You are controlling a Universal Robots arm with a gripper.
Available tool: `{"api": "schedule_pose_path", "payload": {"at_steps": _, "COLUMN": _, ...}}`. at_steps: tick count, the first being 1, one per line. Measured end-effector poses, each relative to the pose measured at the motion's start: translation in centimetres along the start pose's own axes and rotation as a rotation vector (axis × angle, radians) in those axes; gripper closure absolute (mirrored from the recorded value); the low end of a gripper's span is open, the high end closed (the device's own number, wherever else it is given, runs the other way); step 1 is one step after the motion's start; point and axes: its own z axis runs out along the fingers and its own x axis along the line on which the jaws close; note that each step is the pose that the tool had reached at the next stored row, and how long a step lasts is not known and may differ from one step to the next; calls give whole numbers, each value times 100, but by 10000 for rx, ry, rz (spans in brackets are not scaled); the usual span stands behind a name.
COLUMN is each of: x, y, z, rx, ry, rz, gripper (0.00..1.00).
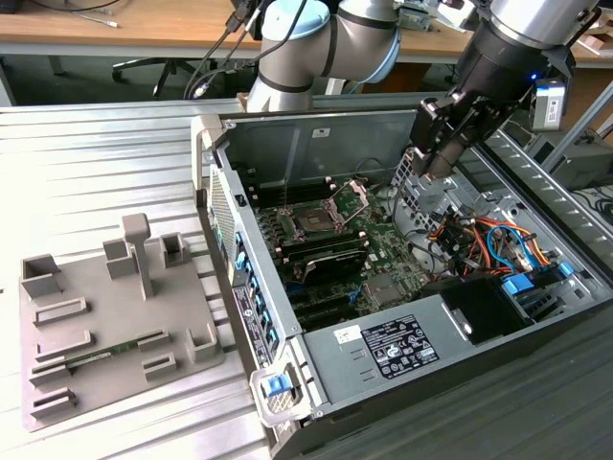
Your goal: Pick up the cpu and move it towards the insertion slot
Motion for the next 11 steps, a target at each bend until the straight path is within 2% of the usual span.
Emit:
{"api": "schedule_pose_path", "payload": {"at_steps": 2, "x": 43, "y": 6, "z": 2, "rx": 0, "ry": 0, "rz": 0, "gripper": 45}}
{"api": "schedule_pose_path", "payload": {"at_steps": 11, "x": 125, "y": 15, "z": 4, "rx": 0, "ry": 0, "rz": -1, "gripper": 45}}
